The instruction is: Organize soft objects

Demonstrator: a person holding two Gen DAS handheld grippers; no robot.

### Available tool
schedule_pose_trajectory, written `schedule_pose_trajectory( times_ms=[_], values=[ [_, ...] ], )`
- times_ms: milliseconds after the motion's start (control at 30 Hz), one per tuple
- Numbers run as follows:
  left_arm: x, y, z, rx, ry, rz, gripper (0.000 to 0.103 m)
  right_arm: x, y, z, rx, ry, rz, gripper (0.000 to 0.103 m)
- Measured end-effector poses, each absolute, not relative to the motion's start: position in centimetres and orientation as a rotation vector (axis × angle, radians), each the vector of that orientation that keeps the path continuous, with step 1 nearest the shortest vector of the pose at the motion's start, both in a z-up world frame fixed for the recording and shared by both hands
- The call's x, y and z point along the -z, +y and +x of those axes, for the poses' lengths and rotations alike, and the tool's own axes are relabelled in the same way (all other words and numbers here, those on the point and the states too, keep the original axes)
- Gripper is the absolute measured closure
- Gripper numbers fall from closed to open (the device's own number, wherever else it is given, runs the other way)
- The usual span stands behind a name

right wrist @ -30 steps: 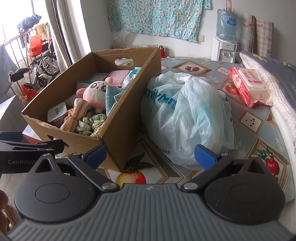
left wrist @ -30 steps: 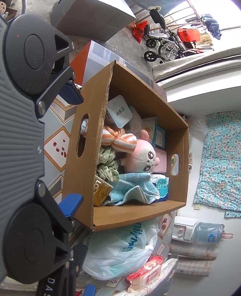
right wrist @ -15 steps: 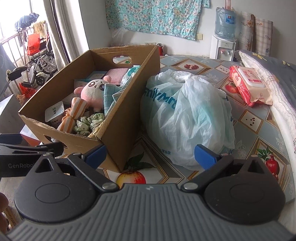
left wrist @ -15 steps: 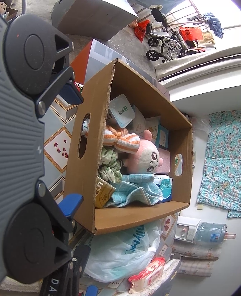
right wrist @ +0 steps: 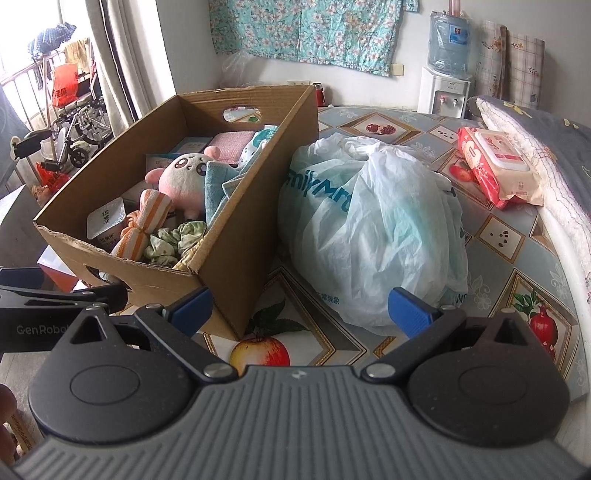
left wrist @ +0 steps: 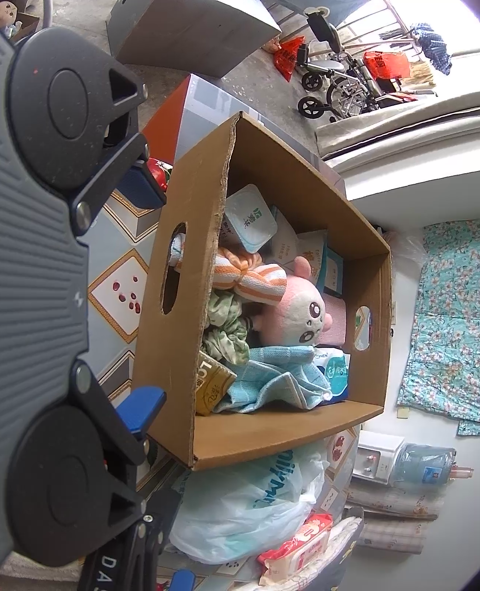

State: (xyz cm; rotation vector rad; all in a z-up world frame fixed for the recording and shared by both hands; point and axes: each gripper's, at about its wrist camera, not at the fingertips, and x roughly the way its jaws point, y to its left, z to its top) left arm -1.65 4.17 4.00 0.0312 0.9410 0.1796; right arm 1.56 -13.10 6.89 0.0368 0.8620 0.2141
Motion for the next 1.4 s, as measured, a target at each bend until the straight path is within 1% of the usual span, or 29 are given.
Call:
schedule_pose_trajectory(
  times_ms=[1400],
  values=[
    [-3.80, 4.20, -1.58, -0.180, 0.954, 0.025, 0.000, -6.49, -13.19, 1.58, -0.208, 0.875, 0.036, 0.001]
  ],
)
